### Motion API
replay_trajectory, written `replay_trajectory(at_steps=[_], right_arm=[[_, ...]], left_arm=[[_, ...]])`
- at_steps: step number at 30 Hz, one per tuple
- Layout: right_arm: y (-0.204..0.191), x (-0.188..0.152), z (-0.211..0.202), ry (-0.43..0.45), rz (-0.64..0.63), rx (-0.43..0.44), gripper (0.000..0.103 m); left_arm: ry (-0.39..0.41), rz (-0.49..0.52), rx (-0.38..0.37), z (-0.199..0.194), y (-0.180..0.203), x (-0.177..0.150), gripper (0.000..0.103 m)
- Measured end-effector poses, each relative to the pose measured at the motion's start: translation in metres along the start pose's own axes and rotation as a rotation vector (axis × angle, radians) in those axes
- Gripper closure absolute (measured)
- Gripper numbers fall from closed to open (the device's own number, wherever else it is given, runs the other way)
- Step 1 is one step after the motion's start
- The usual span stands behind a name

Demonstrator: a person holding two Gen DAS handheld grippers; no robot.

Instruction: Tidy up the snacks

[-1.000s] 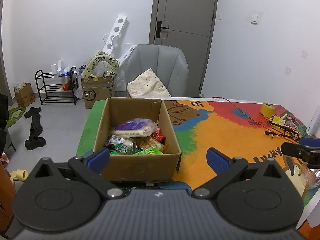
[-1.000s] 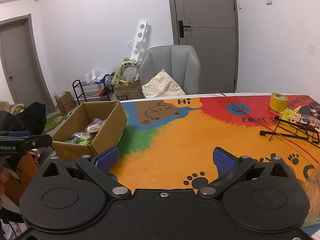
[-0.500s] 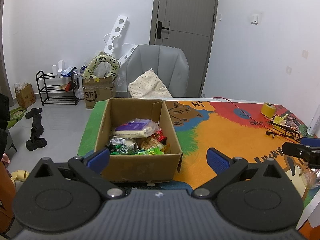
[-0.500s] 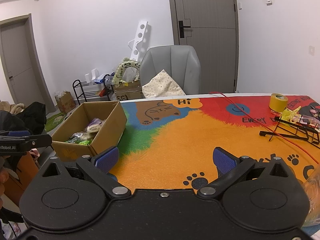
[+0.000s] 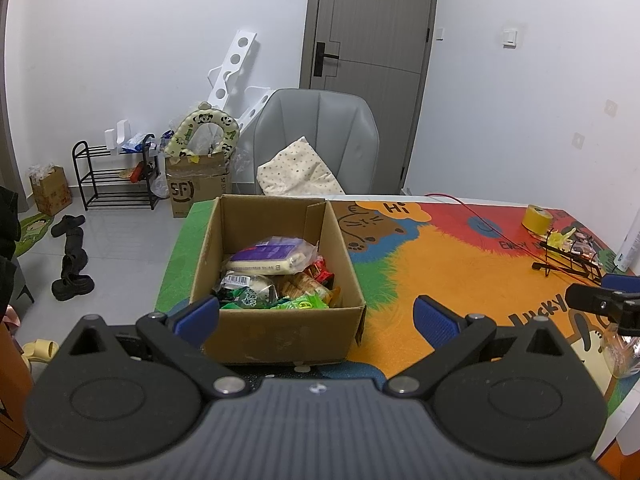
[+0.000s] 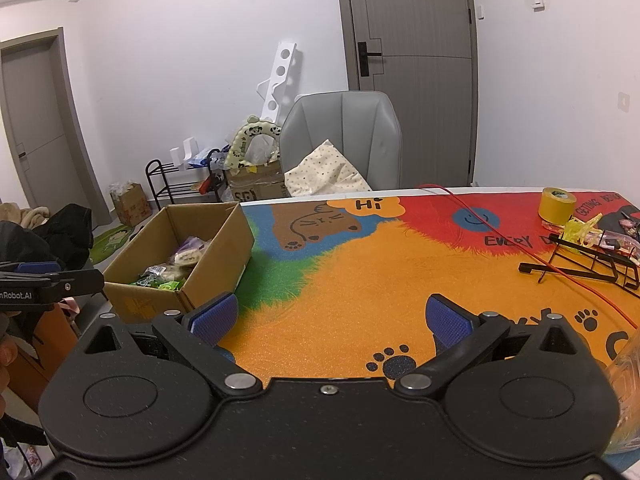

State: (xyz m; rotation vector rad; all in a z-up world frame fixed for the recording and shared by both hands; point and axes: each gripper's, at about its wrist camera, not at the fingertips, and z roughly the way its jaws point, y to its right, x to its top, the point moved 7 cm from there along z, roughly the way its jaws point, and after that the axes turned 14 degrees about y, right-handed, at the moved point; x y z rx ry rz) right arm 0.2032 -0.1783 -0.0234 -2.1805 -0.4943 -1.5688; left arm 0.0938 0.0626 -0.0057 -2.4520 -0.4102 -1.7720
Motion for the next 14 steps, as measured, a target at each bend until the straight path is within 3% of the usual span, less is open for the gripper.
replay_trajectory(at_steps=[14], right_arm=[[0.0004, 0.0009, 0.0, -0.001, 0.001, 0.004, 0.0]], left_arm=[[0.003, 0.003, 0.001, -0.001, -0.0008, -0.0003, 0.0]])
